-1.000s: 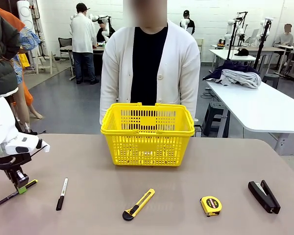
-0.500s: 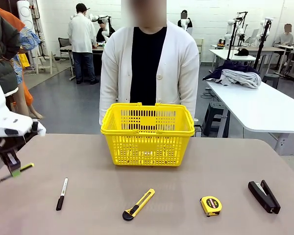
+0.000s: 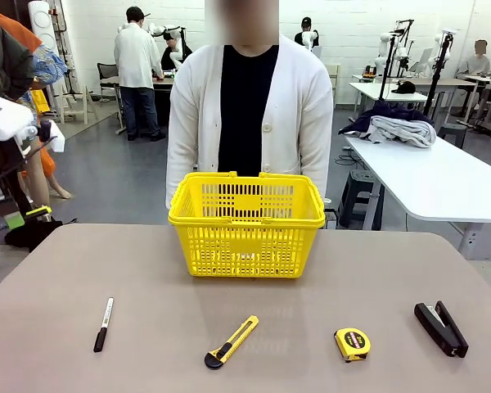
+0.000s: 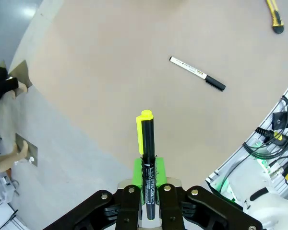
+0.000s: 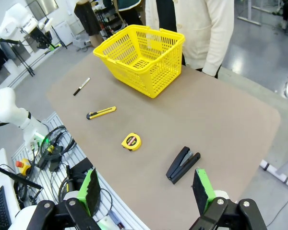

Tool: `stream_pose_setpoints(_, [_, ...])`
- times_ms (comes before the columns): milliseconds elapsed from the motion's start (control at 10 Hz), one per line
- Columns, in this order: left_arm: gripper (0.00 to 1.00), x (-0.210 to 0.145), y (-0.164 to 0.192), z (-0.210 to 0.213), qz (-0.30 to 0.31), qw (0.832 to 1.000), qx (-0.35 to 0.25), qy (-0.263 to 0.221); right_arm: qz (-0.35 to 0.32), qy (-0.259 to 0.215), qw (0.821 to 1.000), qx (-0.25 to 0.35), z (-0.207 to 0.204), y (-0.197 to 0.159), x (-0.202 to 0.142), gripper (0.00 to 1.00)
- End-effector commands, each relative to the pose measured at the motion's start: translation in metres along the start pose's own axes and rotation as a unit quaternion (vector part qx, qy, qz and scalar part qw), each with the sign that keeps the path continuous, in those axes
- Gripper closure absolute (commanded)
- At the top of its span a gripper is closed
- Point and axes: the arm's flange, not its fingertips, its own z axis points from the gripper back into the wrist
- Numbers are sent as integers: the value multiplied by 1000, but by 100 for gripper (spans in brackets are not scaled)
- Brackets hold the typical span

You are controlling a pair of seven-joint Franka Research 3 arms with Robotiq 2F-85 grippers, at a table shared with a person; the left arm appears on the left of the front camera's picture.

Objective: Place the items the person wants into the basket.
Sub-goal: Pick up the item the person points to and place it in the Market Basket.

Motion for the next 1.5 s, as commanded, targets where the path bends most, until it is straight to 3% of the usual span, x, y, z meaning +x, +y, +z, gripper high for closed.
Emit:
stream_pose_setpoints(0, [100,9,12,17,-15,1000,-22,7,7,-11,1000,8,3,0,3,0])
stream_pose_setpoints(900, [100,9,7,19,-4,1000,-8,9,7,-11,1000,8,3,0,3,0])
stream_pose_setpoints(1000, [89,9,7,22,-4,1000,-11,12,7,-11,1000,8,3,0,3,0])
stream_pose_setpoints(1100, [89,47,6,38,-56,998,33,16,7,-11,1000,8,3,0,3,0])
stream_pose_setpoints(1200, [89,96,7,50,-124,991,37,17,7,-11,1000,8,3,0,3,0])
stream_pose_setpoints(1400, [89,177,4,52,-198,980,25,14,7,-11,1000,8,3,0,3,0])
